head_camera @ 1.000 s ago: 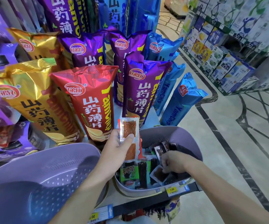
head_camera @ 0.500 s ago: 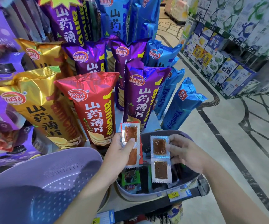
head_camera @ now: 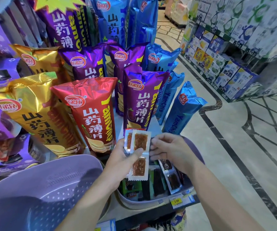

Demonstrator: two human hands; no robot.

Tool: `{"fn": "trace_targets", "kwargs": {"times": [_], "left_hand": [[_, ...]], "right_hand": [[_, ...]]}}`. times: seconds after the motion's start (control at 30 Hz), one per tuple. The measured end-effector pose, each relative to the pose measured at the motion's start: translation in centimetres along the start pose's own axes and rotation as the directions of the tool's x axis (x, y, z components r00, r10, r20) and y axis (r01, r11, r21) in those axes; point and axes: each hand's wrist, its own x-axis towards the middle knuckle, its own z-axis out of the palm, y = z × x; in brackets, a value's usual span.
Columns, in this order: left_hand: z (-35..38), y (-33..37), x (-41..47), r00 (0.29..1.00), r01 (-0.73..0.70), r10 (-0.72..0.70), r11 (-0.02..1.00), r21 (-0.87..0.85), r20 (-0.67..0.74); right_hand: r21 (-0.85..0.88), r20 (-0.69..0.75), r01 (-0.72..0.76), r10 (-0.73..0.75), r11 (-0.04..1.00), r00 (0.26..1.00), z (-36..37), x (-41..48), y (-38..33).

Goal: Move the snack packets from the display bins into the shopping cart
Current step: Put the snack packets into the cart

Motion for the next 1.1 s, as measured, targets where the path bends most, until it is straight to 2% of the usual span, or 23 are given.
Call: {"fn": "trace_targets", "kwargs": {"times": [0.1,0.17,0.2,0.23,0.3,0.37,0.4,0.5,0.57,0.77,0.83,0.87,0.9,0.97,1.0,1.03,1.1], "left_hand": [[-0.4,-0.1,0.2,0.999,-0.011,0.007,0.995,-0.098,-0.032],[-0.5,-0.3,0.2,1.0,-0.012,0.009,0.99,-0.142,-0.023],[-0.6,-0.4,0.3,1.0,-0.014,0.011,0.99,-0.141,-0.019],[-0.6,-0.5,0.4,1.0,-0.014,0.012,0.991,-0.136,-0.018],[-0.6,-0.7,0.5,1.0,-0.016,0.014,0.991,-0.131,-0.018],[-0.6,-0.9,0.6,1.0,-0.018,0.016,0.991,-0.134,-0.018],[-0.6,-0.9,0.7,1.0,-0.018,0.016,0.99,-0.137,-0.017],[-0.7,-1.0,0.7,1.0,-0.019,0.018,0.992,-0.127,-0.012],[-0.8,-1.2,0.8,1.0,-0.023,0.022,0.994,-0.108,-0.005],[-0.7,-1.2,1.0,1.0,-0.007,0.007,0.996,-0.094,0.0],[-0.5,-1.1,1.1,1.0,0.002,-0.002,0.996,-0.09,-0.001],[-0.5,-1.1,1.1,1.0,0.005,-0.005,0.996,-0.085,-0.004],[-0.5,-1.1,1.1,1.0,0.011,-0.011,0.997,-0.08,-0.003],[-0.5,-1.1,1.0,1.0,0.024,-0.024,0.997,-0.073,0.001],[-0.5,-1.0,1.0,1.0,0.029,-0.03,0.997,-0.066,-0.001],[-0.5,-1.0,1.1,0.999,0.035,-0.036,0.998,-0.057,-0.005],[-0.4,-0.9,1.1,0.999,0.044,-0.044,0.998,-0.049,-0.002]], "right_hand": [[-0.038,-0.284,-0.03,0.018,0.999,0.959,-3.2,0.0,-0.6],[-0.193,-0.4,-0.107,0.021,0.975,0.916,-5.5,-0.3,-0.1],[-0.331,-0.416,-0.163,0.011,0.929,0.909,-6.3,-0.3,0.3],[-0.492,-0.409,-0.21,-0.011,0.845,0.913,-6.8,-0.3,0.9],[-0.777,-0.336,-0.241,-0.06,0.582,0.94,-7.1,0.0,1.8],[-0.924,-0.284,-0.255,-0.063,0.285,0.957,-6.6,0.2,2.5],[-0.945,-0.28,-0.266,-0.049,0.191,0.959,-6.2,0.3,2.9],[-0.948,-0.315,-0.315,0.026,0.037,0.949,-5.1,0.8,4.3],[-0.945,-0.328,-0.328,0.05,-0.004,0.943,-4.8,1.1,4.9],[-0.94,-0.327,-0.327,0.017,0.095,0.945,-5.3,1.1,5.2],[-0.916,-0.357,-0.35,-0.002,0.196,0.934,-5.3,0.3,4.2],[-0.906,-0.35,-0.335,-0.016,0.258,0.936,-5.3,0.1,3.5],[-0.879,-0.315,-0.295,0.007,0.376,0.949,-5.3,-0.2,2.8],[-0.672,-0.222,-0.224,0.097,0.706,0.97,-5.2,-0.7,1.6],[-0.537,-0.17,-0.19,0.115,0.822,0.979,-5.1,-1.1,0.9],[-0.413,-0.118,-0.155,0.116,0.897,0.986,-4.9,-1.4,0.2],[-0.206,-0.023,-0.084,0.081,0.975,0.996,-4.1,-2.1,-0.8]]}}
